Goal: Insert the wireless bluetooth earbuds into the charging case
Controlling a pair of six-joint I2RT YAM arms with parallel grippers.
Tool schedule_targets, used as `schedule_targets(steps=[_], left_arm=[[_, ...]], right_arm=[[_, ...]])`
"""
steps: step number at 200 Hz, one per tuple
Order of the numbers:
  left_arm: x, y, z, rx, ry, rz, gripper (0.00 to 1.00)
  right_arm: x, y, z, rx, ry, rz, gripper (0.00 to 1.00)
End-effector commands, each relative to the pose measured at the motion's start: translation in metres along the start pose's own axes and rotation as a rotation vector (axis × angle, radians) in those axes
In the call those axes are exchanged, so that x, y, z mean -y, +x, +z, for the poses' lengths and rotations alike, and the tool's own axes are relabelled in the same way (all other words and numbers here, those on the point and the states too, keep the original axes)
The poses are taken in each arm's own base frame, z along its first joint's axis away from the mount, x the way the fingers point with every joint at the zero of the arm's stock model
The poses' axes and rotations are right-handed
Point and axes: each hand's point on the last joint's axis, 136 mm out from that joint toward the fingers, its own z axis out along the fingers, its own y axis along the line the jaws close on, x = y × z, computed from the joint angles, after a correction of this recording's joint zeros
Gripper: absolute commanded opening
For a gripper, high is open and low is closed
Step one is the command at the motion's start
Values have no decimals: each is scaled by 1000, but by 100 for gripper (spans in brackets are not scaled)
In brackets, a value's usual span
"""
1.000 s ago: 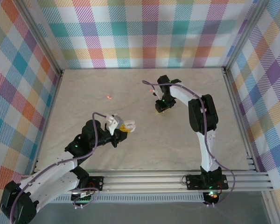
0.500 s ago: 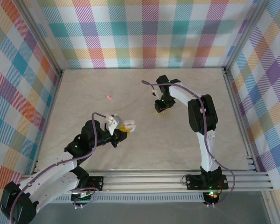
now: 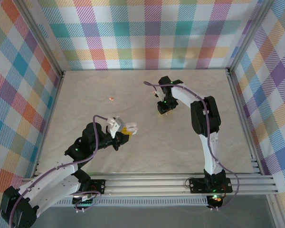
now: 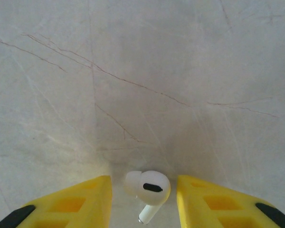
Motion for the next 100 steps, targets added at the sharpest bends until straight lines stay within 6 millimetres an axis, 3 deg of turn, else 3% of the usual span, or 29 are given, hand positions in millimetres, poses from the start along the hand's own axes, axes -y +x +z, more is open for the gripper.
schedule_targets(steps=[1, 38, 100], left_arm=[[5, -4, -3, 8, 18, 17, 0], [6, -4, -4, 11, 19, 15, 0], [7, -6, -4, 15, 21, 16, 0]], right_arm=[[-1, 5, 6, -38, 3, 11, 40], [-1, 1, 4, -28, 0, 23, 33], [-2, -3, 3, -27, -8, 33, 39]])
